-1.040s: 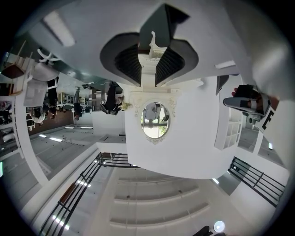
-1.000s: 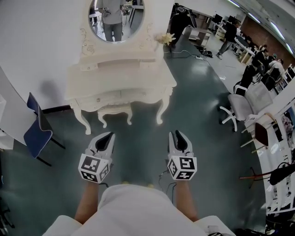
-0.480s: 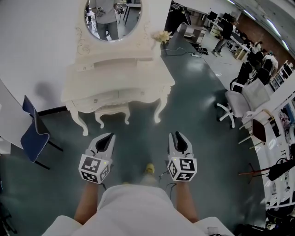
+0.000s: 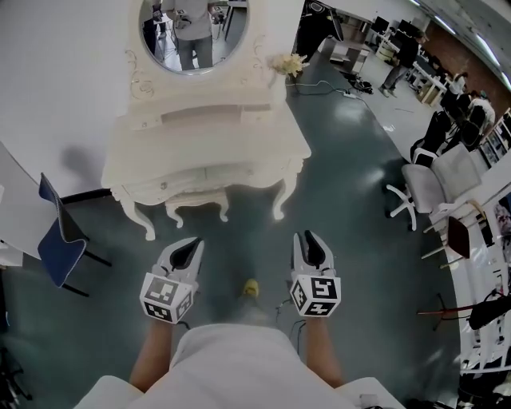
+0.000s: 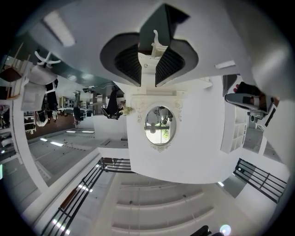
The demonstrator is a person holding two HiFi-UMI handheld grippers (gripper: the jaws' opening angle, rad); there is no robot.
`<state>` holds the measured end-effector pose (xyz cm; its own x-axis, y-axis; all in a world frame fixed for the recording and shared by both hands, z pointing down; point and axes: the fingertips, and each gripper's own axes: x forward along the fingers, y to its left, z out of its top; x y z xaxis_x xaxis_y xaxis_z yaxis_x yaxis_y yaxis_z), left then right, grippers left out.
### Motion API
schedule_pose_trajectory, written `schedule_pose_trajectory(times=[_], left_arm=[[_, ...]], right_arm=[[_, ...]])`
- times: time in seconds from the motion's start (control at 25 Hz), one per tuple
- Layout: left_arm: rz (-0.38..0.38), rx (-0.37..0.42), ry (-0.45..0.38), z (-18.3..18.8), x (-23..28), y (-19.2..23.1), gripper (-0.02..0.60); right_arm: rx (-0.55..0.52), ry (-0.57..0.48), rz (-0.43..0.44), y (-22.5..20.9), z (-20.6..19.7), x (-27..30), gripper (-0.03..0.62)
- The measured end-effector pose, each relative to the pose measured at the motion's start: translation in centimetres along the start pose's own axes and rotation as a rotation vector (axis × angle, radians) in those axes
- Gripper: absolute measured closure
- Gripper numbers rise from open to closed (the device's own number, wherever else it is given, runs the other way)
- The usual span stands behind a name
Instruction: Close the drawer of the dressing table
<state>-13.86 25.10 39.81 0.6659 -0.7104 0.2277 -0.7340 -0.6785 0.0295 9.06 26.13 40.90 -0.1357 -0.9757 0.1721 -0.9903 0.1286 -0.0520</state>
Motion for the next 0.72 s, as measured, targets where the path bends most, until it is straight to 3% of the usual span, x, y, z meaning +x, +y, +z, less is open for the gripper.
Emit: schedule_pose_trajectory(times=[0.32,0.72], left_arm=[[0.049,-0.001,0.025,1.7,9.3,4.0,0.581],[0.077,0.019,0.060,3.5,17.4,4.4,0.581]], right_arm=[[0.006,0.019,0.052,-4.9,1.0,9.6,0.514],[0.027,0.024,0.118,-10.0,2.0,17.4,0.514]])
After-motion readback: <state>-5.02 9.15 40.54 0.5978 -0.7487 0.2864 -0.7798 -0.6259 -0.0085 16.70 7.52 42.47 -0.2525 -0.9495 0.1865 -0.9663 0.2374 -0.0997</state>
